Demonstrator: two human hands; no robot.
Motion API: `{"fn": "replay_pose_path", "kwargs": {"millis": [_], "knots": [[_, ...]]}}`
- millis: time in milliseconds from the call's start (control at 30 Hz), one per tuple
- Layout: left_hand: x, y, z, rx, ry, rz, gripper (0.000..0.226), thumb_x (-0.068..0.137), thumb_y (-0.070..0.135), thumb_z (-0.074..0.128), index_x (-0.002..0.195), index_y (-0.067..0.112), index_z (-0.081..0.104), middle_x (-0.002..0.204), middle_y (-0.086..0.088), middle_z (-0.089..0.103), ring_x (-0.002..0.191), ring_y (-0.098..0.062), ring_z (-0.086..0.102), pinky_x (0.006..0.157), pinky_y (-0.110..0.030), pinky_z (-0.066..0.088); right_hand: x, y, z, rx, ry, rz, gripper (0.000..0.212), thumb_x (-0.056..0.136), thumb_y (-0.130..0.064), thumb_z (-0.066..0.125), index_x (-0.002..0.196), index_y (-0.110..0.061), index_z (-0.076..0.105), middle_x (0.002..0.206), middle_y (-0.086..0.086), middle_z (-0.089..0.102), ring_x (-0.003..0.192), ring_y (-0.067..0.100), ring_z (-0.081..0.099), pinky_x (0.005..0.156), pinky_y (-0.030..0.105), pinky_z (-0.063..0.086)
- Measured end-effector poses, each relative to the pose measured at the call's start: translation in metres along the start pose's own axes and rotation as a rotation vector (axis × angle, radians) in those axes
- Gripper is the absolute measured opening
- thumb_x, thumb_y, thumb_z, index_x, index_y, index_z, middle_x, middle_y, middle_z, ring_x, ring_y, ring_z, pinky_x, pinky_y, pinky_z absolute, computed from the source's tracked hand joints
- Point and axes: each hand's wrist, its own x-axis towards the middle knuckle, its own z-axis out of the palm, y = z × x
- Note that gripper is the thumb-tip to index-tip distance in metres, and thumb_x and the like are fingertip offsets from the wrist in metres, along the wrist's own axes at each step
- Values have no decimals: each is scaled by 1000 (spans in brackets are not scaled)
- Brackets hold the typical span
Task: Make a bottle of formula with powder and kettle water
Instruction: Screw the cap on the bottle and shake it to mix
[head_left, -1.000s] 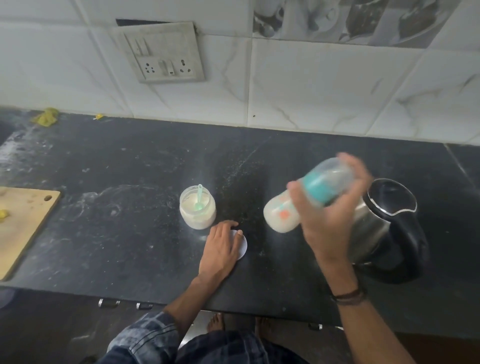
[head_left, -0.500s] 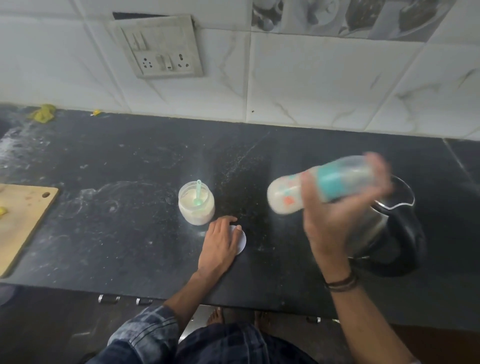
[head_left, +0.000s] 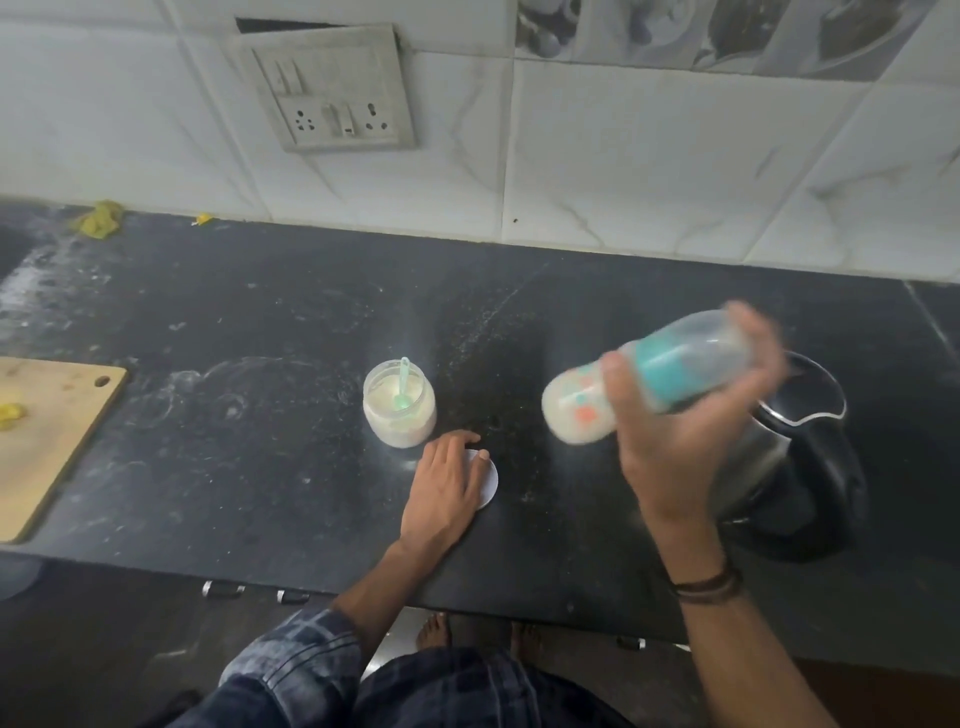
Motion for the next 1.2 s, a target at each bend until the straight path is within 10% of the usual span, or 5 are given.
{"fn": "replay_pose_path", "kwargs": {"millis": [100, 233, 433, 567, 1200], "knots": [[0, -2, 1, 7, 4, 9, 34, 102, 38, 40, 124, 16, 55, 126, 3, 58, 116, -16, 47, 103, -29, 39, 3, -10, -1, 3, 202, -48, 79, 85, -32, 78, 136, 3, 29, 133, 15, 42, 115, 29, 57, 95, 41, 54], [1, 0, 0, 0, -11, 5, 42, 101, 44, 37, 125, 15, 56, 126, 2, 58, 116, -16, 47, 103, -26, 37, -3, 12, 5, -83, -263, 107, 76, 78, -21, 87, 139, -11, 41, 128, -33, 48, 107, -13, 55, 95, 19, 50], [0, -2, 1, 39, 7, 37, 29, 103, 29, 47, 123, 11, 57, 125, -2, 59, 115, -20, 49, 102, -27, 38, 14, -11, -10, -8, 192, -85, 85, 86, -24, 77, 130, 25, 24, 129, 18, 33, 123, -4, 45, 103, 19, 41], [1, 0, -1, 19, -1, 22, 37, 102, 39, 41, 125, 14, 57, 125, 1, 59, 116, -15, 46, 101, -17, 31, 4, 14, 2, -64, -260, 105, 77, 77, -18, 87, 137, 1, 41, 134, -19, 47, 114, -16, 49, 97, 9, 39], [0, -3, 1, 7, 12, 21, 38, 102, 42, 39, 124, 17, 56, 125, 3, 58, 116, -14, 47, 104, -26, 37, 18, 5, 4, -31, -310, 97, 80, 78, -17, 87, 140, -5, 38, 127, -32, 47, 108, -17, 53, 94, 10, 44]]}}
